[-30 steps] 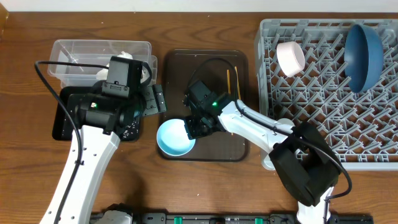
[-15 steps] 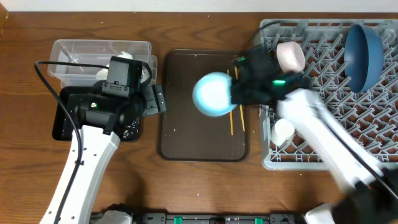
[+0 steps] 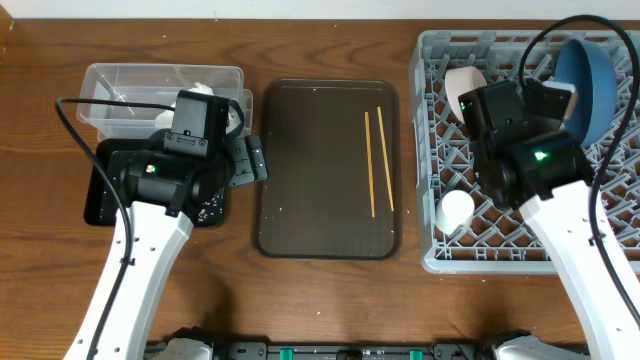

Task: Sort waste into correct bins and load items into the dishwasher rack
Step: 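Carry the light-blue bowl into the rack and release it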

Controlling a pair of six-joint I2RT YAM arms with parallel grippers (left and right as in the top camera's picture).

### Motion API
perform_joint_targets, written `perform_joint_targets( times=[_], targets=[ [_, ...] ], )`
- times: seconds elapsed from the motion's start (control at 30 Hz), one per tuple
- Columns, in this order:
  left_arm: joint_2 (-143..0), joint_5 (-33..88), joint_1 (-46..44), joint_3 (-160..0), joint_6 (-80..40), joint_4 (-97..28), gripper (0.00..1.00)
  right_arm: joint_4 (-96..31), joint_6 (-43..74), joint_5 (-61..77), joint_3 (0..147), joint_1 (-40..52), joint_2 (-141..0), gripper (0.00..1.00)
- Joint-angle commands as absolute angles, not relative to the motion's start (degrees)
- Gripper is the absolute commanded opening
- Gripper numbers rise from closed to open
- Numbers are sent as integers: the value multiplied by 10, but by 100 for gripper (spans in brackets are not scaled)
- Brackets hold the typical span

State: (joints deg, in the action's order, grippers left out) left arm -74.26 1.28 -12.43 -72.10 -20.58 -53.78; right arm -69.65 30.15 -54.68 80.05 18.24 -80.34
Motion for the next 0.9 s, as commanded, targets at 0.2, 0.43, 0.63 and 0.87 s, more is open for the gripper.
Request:
perform_joint_targets(
  times=[0.2,0.43,0.63,0.87],
  targets=[
    [-746,8,-122,-730,-200,-540,90,-662,307,-752,802,164,-899,1],
    [-746,8,-122,-730,-200,-540,90,-603,271,-805,802,165,-985,1],
    [-746,8,-122,-730,-200,-540,90,-551,224,-791,802,165,-1041,1],
    [-746,8,-122,-730,-200,-540,90,-550,211,-746,802,185,-1067,1]
  ],
)
